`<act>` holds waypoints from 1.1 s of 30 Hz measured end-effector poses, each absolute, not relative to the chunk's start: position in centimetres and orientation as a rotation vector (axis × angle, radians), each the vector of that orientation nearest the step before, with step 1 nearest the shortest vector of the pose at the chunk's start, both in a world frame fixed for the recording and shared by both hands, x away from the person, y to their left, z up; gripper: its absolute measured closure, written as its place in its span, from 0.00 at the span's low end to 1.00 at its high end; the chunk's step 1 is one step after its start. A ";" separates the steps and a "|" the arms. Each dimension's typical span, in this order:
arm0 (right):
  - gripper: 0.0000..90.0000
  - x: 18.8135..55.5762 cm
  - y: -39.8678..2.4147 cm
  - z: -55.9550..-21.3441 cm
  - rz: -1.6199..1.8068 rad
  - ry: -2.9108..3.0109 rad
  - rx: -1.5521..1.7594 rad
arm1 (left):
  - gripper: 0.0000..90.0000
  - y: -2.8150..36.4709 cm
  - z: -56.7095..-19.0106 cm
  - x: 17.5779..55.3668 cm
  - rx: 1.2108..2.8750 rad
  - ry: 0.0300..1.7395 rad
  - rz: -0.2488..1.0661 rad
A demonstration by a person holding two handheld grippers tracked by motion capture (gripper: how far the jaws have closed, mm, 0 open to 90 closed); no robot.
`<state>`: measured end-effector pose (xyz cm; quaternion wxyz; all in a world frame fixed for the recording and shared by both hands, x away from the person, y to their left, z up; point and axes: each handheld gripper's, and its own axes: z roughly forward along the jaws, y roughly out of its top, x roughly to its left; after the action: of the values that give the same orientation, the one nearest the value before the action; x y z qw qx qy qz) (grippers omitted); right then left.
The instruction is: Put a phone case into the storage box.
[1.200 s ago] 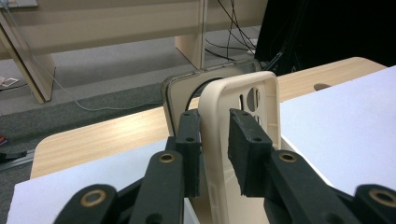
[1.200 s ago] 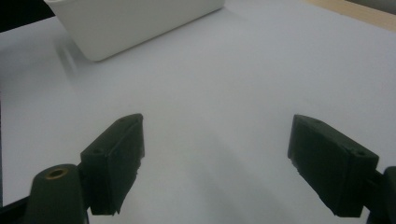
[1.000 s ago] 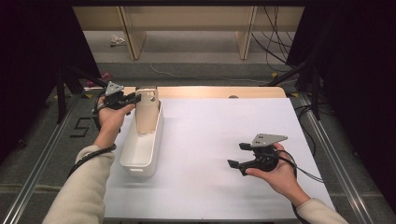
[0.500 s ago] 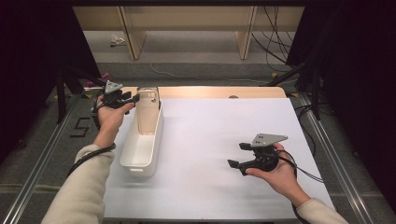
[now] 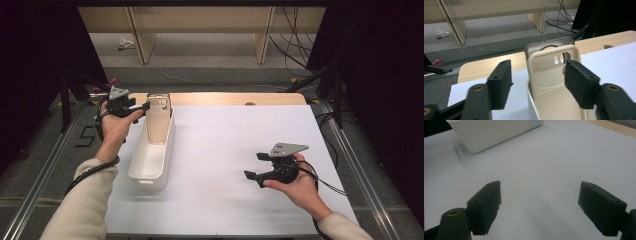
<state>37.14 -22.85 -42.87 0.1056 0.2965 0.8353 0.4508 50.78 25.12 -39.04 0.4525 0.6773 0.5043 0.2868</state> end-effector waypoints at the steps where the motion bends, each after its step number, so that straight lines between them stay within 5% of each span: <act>1: 0.22 37.2 -22.9 -42.9 1.328 2.461 0.873 | 0.37 25.1 -39.0 50.7 1.675 1.249 0.705; 21: 0.22 37.2 -23.1 -42.8 1.329 2.453 0.883 | 0.07 24.4 -37.3 46.5 1.684 1.180 0.656; 33: 0.22 37.2 -23.1 -42.8 1.330 2.453 0.883 | 0.05 24.1 -37.7 44.1 1.696 1.145 0.624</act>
<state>37.23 -23.06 -42.82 0.1075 0.3000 0.8333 0.4518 44.07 24.05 -37.71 0.4802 0.6954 0.4695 0.2559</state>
